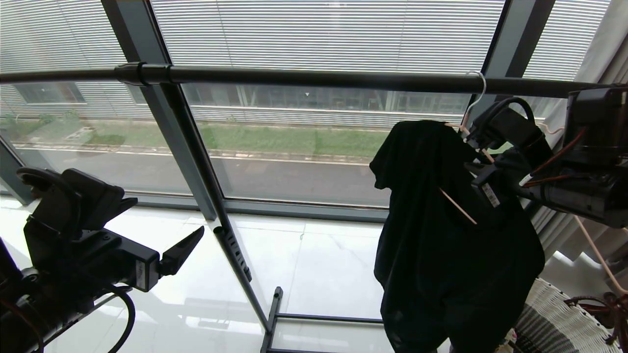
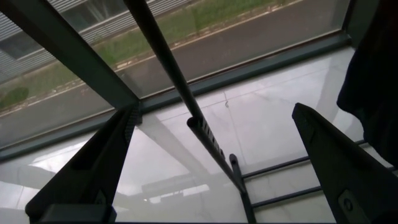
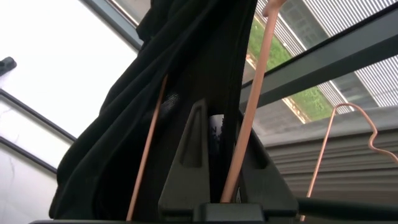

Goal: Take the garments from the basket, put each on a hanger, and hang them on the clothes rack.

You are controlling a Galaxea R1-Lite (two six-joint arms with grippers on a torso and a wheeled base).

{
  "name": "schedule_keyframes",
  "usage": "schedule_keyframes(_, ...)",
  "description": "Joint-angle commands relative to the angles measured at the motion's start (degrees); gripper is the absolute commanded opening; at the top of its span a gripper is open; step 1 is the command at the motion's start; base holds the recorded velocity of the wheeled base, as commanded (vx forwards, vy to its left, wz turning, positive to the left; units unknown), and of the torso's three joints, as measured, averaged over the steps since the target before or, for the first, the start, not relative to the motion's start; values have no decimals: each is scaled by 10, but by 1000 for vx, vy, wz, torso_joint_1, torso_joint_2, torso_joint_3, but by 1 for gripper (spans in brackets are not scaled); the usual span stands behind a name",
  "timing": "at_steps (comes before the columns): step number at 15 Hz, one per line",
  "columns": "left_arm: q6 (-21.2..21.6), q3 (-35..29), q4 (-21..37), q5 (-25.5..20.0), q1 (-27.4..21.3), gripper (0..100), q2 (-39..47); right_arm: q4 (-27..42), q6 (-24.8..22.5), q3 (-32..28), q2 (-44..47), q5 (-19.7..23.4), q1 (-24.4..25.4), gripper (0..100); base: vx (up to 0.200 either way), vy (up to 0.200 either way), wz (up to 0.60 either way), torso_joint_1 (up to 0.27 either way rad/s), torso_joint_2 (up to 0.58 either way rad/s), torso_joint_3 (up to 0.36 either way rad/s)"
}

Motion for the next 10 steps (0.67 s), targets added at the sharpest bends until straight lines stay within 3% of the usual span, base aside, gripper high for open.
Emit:
schedule_keyframes(1,0,4,0,0,-2,100,0,1,0,-1,2,0,-1,0,0,0,0,0,0,0)
schedule_keyframes(4,0,5,0,0,-1,100,-1,23,1,1,-9,-1,0,0,0,0,0,0,0,0)
schedule_keyframes(5,-1,6,0,0,-2,100,-2,35,4,2,-22,0,0,100,0,0,0,0,0,0)
schedule_keyframes(8,-1,15,0,0,-1,100,-12,42,17,4,-67,0,3,100,0,0,0,0,0,0)
schedule_keyframes(10,0,29,0,0,1,100,-20,86,48,-1,-116,0,4,100,0,0,0,0,0,0)
